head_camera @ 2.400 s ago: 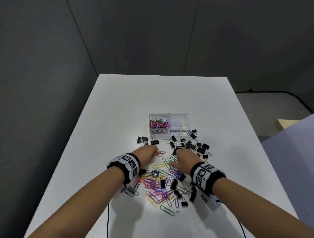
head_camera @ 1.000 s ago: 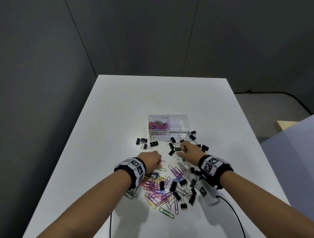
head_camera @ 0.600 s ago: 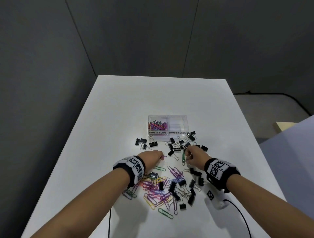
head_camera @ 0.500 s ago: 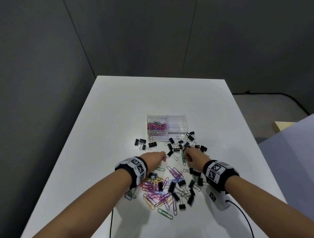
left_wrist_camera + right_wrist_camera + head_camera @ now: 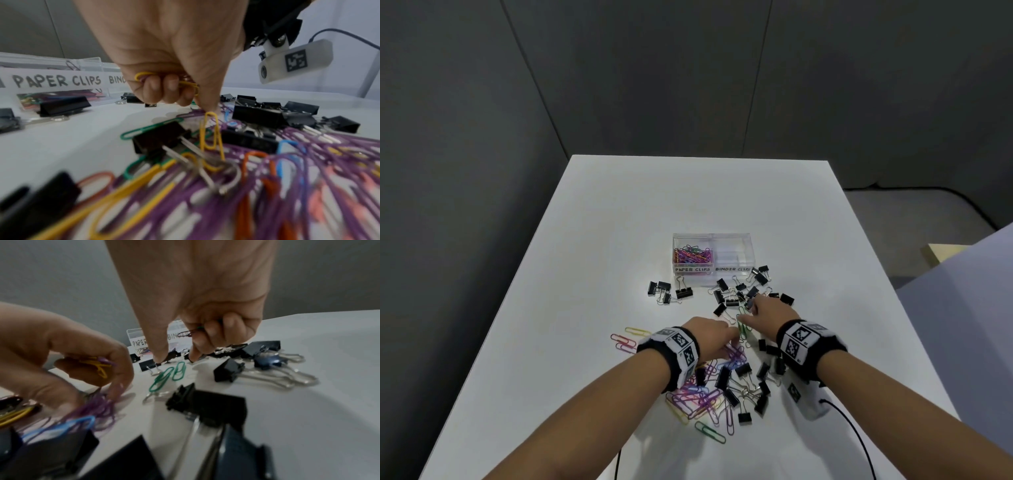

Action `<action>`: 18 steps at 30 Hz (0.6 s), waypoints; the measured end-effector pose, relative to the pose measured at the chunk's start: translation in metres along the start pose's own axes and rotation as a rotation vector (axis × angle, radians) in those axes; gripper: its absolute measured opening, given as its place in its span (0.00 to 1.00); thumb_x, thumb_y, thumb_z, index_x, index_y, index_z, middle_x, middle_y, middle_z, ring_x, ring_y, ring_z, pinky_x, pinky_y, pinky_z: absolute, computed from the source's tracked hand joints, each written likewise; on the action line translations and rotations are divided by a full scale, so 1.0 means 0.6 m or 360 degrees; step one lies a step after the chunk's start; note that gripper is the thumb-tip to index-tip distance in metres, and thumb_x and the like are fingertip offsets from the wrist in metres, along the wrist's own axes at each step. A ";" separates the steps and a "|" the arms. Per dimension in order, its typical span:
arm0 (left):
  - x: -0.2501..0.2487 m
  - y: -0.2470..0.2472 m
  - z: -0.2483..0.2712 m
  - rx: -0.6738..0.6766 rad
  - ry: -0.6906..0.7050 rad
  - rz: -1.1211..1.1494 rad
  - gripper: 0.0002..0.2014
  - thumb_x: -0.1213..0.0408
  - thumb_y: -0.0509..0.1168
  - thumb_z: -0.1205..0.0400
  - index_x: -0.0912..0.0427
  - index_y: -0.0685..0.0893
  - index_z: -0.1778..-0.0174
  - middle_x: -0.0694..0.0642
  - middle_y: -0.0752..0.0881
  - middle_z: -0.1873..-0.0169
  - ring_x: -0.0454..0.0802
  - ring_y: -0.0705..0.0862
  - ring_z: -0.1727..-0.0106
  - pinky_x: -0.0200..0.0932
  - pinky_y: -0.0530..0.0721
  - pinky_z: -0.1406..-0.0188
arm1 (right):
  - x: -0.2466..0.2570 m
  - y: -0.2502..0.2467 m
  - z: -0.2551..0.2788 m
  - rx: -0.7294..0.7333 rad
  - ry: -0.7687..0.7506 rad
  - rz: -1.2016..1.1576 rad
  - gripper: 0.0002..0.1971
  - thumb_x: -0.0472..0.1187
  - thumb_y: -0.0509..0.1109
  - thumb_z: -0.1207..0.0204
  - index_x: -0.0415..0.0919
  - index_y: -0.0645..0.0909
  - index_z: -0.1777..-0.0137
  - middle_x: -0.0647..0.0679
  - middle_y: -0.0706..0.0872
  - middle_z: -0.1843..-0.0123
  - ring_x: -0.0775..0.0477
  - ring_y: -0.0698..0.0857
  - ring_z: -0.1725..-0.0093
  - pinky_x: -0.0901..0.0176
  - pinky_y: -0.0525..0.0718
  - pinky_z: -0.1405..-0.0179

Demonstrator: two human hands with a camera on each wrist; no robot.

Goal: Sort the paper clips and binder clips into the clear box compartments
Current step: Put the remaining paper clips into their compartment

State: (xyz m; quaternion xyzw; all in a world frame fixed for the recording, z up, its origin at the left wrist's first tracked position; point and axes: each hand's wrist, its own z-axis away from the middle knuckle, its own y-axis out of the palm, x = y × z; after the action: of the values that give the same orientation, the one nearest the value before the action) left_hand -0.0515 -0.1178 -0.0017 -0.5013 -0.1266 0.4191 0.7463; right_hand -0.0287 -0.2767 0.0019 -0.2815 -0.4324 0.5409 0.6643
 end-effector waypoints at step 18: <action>0.057 -0.005 0.052 -0.0017 -0.0310 -0.0270 0.16 0.73 0.56 0.16 0.66 0.70 0.31 0.63 0.75 0.35 0.60 0.78 0.37 0.51 0.79 0.48 | 0.050 0.026 0.008 0.0076 -0.0150 0.0373 0.05 0.37 0.55 0.19 0.39 0.71 0.50 0.44 0.80 0.59 0.42 0.80 0.53 0.55 0.75 0.57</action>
State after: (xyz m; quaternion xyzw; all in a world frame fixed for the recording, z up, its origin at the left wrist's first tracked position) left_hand -0.0479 -0.0722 0.0073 -0.4496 -0.2426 0.4005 0.7606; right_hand -0.0393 -0.2444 -0.0007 -0.2886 -0.4142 0.6375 0.5820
